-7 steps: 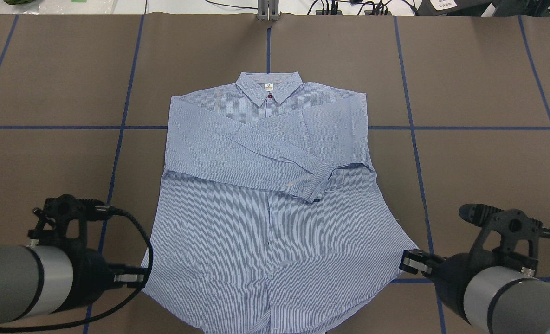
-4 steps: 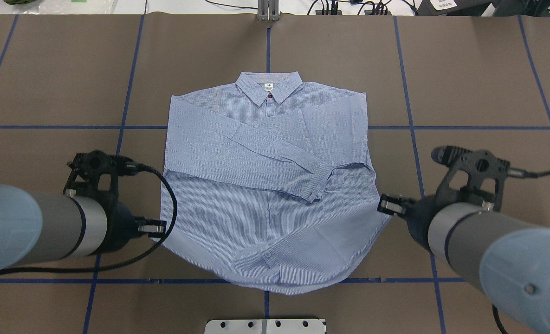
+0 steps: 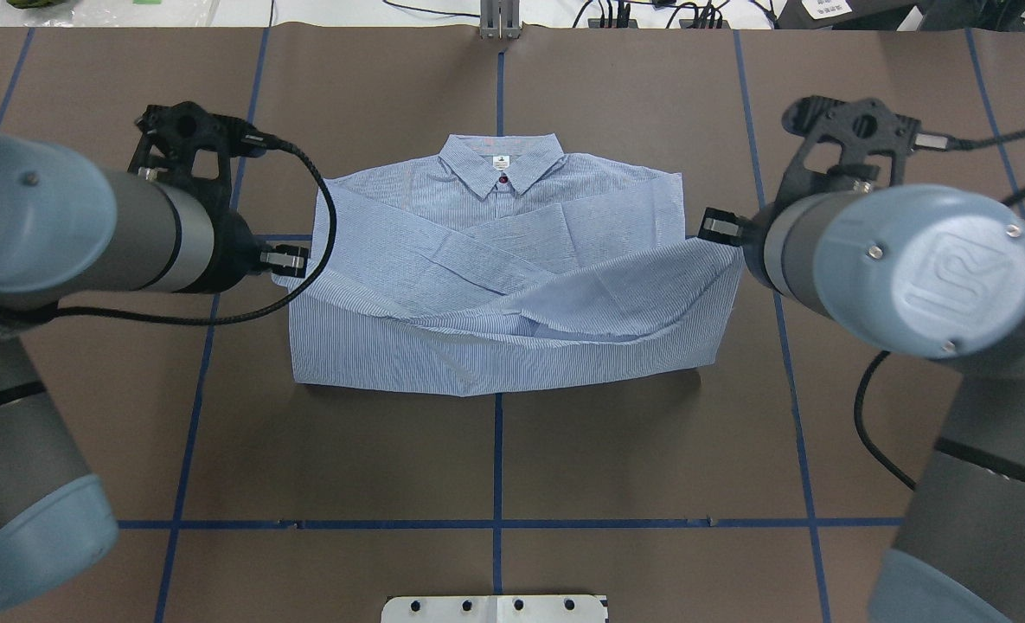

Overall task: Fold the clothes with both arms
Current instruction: 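Lift the hem with both grippers and fold it up toward the collar, then lay the folded hem down near the collar and open both grippers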

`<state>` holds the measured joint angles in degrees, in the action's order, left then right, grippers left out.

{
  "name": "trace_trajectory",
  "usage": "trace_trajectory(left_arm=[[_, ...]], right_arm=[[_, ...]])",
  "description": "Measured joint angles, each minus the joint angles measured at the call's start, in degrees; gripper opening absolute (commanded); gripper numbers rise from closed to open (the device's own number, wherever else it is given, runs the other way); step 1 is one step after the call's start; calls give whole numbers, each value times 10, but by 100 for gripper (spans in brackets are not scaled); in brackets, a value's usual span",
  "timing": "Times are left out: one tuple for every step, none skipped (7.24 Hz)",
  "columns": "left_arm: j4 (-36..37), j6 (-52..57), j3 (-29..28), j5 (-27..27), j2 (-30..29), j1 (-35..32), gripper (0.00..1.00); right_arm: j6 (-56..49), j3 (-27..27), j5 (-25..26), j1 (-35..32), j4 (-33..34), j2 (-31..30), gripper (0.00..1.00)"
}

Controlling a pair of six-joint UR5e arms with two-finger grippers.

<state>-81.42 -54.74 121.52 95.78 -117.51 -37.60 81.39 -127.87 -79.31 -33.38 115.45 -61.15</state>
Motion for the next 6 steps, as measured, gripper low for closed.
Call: trace_trajectory(left_arm=[[-22, 12, -52, -2, -18, -11, 0], [-58, 17, -103, -3, -26, -16, 0], [-100, 21, -150, -4, -29, -19, 0], [-138, 27, -190, -6, -31, -20, 0], [-169, 33, -223, -9, -32, -21, 0], [-194, 36, -250, -12, -36, -21, 0]], right_arm=[[-18, 67, 0, -16, -41, 14, 0], [-30, 144, 0, -26, -121, 19, 0], [-40, 214, 0, -35, -200, 22, 0], [-51, 262, -2, -43, -246, 24, 0], [-63, 294, -11, -50, -266, 28, 0], [-75, 316, -22, -56, -274, 31, 0]])
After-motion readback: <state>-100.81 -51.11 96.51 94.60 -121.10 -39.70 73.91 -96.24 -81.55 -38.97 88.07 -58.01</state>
